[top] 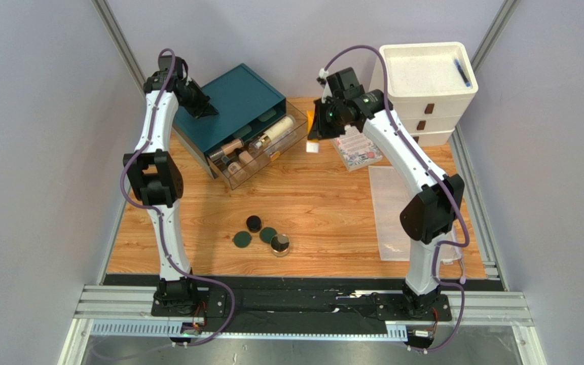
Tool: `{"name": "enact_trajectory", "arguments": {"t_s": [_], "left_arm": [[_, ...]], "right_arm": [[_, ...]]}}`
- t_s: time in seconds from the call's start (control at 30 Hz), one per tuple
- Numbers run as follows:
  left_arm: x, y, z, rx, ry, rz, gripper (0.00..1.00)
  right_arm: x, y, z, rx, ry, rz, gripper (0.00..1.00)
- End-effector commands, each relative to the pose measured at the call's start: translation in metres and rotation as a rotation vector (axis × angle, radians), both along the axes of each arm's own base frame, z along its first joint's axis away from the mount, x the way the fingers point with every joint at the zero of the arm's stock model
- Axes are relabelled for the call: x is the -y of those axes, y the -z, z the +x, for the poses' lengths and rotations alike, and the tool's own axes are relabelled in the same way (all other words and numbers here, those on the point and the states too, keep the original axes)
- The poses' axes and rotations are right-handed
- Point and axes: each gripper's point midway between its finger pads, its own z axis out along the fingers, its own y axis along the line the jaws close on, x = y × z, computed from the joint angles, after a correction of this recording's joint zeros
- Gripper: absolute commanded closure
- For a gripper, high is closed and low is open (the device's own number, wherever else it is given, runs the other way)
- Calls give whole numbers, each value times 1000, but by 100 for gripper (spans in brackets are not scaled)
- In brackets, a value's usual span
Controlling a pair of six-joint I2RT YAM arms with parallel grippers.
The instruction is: Organize the makeup
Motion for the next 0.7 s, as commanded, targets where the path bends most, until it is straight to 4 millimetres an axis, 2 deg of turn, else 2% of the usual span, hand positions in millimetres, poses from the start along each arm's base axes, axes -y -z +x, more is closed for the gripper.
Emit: {"name": "enact_trajectory", "arguments": {"t_s": [0.0, 0.03, 0.07, 0.13, 0.17, 0.2, 0.23, 0.33, 0.5, 0.57, 0.6, 0.63, 0.67], "left_arm": [[-7, 94, -60, -380, 28, 75, 100], [-7, 95, -61, -384, 30, 80, 100], [-8, 95, -62, -387, 32, 81, 100], [-9, 97, -63, -393, 31, 87, 100], [-9, 96, -63, -391, 28, 85, 100], [-8, 97, -62, -389, 28, 81, 100], [-7, 97, -63, -390, 26, 75, 100], [-7, 98, -62, -391, 25, 74, 100], [-6, 98, -62, -391, 20, 68, 100], [-5, 98, -61, -388, 19, 63, 100], [-6, 98, -61, -388, 15, 60, 100], [-6, 98, -60, -386, 14, 59, 100], [-5, 96, -60, -383, 15, 60, 100]], "right_arm": [[-62, -39, 27, -39, -13, 362, 100], [-71, -48, 27, -44, -40, 420, 100], [-82, -60, 36, -29, -29, 496, 100], [-91, -58, 42, -54, -38, 557, 100], [-98, -64, 44, -52, -40, 584, 100], [-103, -50, 49, -82, -37, 579, 100], [-105, -54, 53, -78, -40, 587, 100], [-111, -35, 56, -119, -27, 572, 100], [-122, -22, 59, -153, -23, 603, 95], [-128, -13, 58, -188, -35, 615, 85], [-130, -15, 58, -192, -44, 623, 76], [-131, -13, 59, -202, -36, 622, 57], [-131, -8, 58, -210, -32, 612, 49]]}}
